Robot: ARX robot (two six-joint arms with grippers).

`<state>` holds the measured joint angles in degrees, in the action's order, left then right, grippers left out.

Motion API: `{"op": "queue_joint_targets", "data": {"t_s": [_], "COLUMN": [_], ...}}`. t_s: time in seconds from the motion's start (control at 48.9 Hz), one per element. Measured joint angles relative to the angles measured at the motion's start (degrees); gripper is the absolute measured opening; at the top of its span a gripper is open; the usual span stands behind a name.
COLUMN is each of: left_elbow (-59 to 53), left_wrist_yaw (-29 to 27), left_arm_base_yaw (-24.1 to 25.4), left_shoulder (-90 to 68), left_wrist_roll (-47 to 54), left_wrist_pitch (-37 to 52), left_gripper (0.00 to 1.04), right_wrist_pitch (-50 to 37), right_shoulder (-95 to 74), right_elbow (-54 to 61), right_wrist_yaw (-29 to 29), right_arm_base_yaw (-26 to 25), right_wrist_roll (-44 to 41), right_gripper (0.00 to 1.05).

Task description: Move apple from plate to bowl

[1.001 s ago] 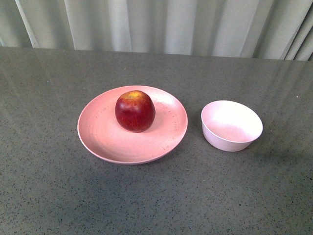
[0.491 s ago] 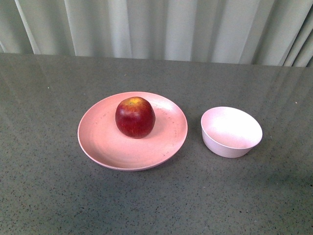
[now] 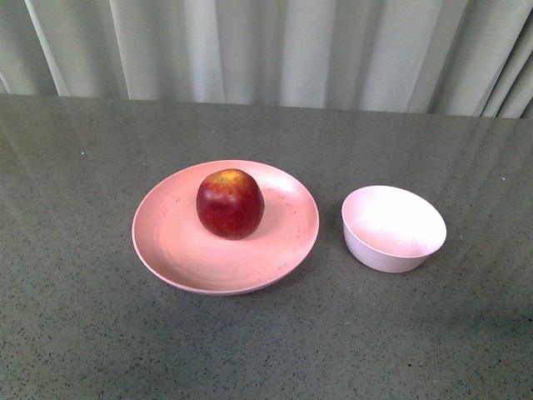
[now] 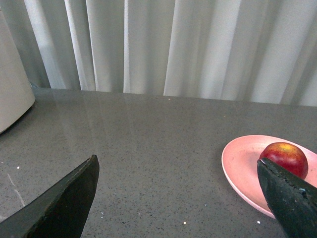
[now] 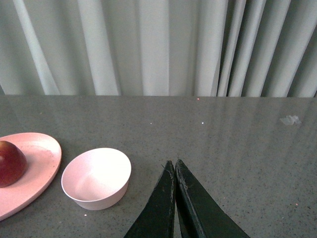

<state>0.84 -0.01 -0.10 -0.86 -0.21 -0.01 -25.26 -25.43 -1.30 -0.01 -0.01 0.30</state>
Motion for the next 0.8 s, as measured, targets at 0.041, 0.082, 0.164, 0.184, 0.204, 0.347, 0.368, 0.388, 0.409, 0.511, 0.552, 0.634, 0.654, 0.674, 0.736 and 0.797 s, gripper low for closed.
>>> {"op": "queue_joint_targets", "data": {"t_s": [0.041, 0.082, 0.164, 0.184, 0.204, 0.347, 0.368, 0.388, 0.409, 0.511, 0.552, 0.634, 0.654, 0.674, 0.736, 0.797], "left_elbow": [0.0, 0.0, 0.0, 0.0, 0.0, 0.0, 0.0, 0.0, 0.0, 0.0, 0.0, 0.0, 0.0, 0.0, 0.0, 0.0], "left_wrist_yaw": [0.02, 0.0, 0.0, 0.02, 0.02, 0.02, 0.0, 0.02, 0.02, 0.02, 0.02, 0.02, 0.02, 0.02, 0.02, 0.02], "left_arm_base_yaw": [0.0, 0.0, 0.0, 0.0, 0.0, 0.0, 0.0, 0.0, 0.0, 0.0, 0.0, 0.0, 0.0, 0.0, 0.0, 0.0], "left_shoulder": [0.0, 0.0, 0.0, 0.0, 0.0, 0.0, 0.0, 0.0, 0.0, 0.0, 0.0, 0.0, 0.0, 0.0, 0.0, 0.0], "left_wrist_roll": [0.0, 0.0, 0.0, 0.0, 0.0, 0.0, 0.0, 0.0, 0.0, 0.0, 0.0, 0.0, 0.0, -0.02, 0.0, 0.0], "left_wrist_pitch": [0.0, 0.0, 0.0, 0.0, 0.0, 0.0, 0.0, 0.0, 0.0, 0.0, 0.0, 0.0, 0.0, 0.0, 0.0, 0.0], "left_gripper": [0.96, 0.96, 0.96, 0.96, 0.96, 0.96, 0.96, 0.96, 0.96, 0.96, 0.96, 0.96, 0.96, 0.96, 0.96, 0.96], "right_wrist_pitch": [1.14, 1.95, 3.76, 4.26, 4.5, 7.23, 7.63, 8.07, 8.26, 10.01, 10.56, 11.91, 12.22, 12.52, 13.55, 14.53], "right_shoulder": [1.2, 2.05, 3.87, 4.39, 4.63, 7.45, 7.87, 8.31, 8.5, 10.25, 10.78, 12.15, 12.44, 12.76, 13.77, 14.73], "right_elbow": [0.0, 0.0, 0.0, 0.0, 0.0, 0.0, 0.0, 0.0, 0.0, 0.0, 0.0, 0.0, 0.0, 0.0, 0.0, 0.0], "right_wrist_yaw": [0.0, 0.0, 0.0, 0.0, 0.0, 0.0, 0.0, 0.0, 0.0, 0.0, 0.0, 0.0, 0.0, 0.0, 0.0, 0.02], "right_arm_base_yaw": [0.0, 0.0, 0.0, 0.0, 0.0, 0.0, 0.0, 0.0, 0.0, 0.0, 0.0, 0.0, 0.0, 0.0, 0.0, 0.0], "right_wrist_roll": [0.0, 0.02, 0.02, 0.02, 0.0, 0.02, 0.0, 0.0, 0.02, 0.0, 0.0, 0.02, 0.02, 0.0, 0.02, 0.02], "right_gripper": [0.02, 0.02, 0.02, 0.02, 0.02, 0.02, 0.02, 0.02, 0.02, 0.02, 0.02, 0.02, 0.02, 0.02, 0.02, 0.02]}}
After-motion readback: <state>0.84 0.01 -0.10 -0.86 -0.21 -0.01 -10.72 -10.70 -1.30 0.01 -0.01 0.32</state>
